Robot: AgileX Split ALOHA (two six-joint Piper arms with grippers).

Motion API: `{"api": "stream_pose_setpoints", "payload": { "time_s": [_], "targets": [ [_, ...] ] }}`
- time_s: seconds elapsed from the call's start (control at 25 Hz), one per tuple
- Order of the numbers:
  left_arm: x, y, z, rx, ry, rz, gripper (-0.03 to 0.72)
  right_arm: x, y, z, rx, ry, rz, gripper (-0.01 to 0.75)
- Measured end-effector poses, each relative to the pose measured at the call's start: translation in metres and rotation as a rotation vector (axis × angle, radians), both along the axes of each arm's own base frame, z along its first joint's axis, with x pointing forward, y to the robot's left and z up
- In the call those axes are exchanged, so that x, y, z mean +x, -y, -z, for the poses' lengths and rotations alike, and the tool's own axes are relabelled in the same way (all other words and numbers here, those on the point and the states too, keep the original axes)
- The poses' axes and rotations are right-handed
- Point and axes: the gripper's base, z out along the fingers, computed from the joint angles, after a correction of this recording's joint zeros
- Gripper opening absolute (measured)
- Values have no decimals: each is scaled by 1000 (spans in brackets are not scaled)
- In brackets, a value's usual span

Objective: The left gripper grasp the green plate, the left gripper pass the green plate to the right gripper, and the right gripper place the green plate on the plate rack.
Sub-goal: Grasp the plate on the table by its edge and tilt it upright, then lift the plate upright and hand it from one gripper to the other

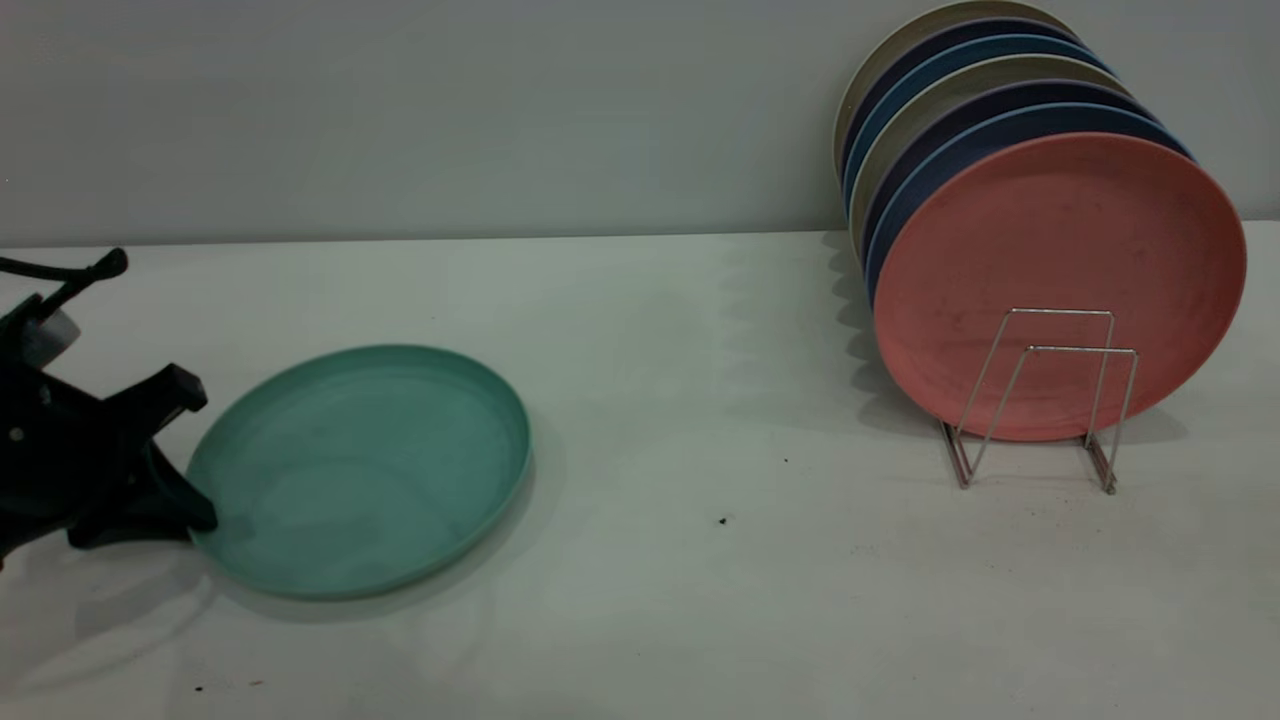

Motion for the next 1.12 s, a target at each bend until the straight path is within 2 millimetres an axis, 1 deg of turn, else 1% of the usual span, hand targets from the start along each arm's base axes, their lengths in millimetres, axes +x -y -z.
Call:
{"api": "stream_pose_setpoints", "payload": {
  "time_s": [0.12, 0.2, 0.32, 0.48, 0.72, 0.88, 0.96, 1.12],
  "targets": [
    [10, 1, -9, -4, 60, 40, 16, 2, -6, -1, 63, -4, -35, 311],
    [18, 3, -18, -20, 124, 89, 16, 7, -11, 0, 107, -20, -62, 311],
    [25, 8, -31, -40, 217, 180, 14, 18, -17, 5, 155, -49, -99, 311],
    [25, 16, -45, 2, 292, 325, 14, 36, -23, 12, 213, -75, -127, 311],
    [24, 41, -65, 48, 373, 504, 14, 64, -30, 32, 268, -121, -168, 311],
    [24, 55, -80, 45, 425, 556, 14, 81, -34, 45, 299, -137, -187, 311],
    [23, 61, -85, 34, 436, 568, 14, 89, -35, 52, 314, -137, -189, 311],
    [20, 81, -89, -16, 433, 593, 14, 104, -37, 66, 339, -135, -188, 311]
  ]
}}
